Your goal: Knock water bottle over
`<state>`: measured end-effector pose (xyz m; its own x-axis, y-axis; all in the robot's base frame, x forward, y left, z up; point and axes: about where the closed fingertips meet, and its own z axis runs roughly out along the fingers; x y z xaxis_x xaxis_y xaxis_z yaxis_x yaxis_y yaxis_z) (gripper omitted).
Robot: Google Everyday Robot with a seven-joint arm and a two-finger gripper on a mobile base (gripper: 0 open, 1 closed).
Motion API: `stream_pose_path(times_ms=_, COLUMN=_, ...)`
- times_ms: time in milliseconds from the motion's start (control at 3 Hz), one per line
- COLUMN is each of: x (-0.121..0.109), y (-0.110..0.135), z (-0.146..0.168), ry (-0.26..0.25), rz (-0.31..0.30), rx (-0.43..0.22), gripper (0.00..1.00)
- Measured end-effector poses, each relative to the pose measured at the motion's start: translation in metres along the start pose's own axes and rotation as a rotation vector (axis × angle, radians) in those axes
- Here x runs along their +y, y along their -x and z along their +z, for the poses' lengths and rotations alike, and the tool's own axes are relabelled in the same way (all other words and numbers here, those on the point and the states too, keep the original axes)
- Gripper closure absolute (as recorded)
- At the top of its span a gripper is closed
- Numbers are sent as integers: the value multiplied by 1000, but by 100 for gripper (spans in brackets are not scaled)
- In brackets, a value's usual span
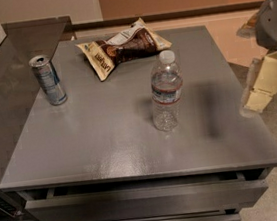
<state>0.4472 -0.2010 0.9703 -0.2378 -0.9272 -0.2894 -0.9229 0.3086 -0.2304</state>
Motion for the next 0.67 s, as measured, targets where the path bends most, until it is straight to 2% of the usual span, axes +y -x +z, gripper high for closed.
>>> stream_pose_path(times_ms=667, x=-2, y=46, z=29, ry=-1, rz=71, rx=-218, gripper=0)
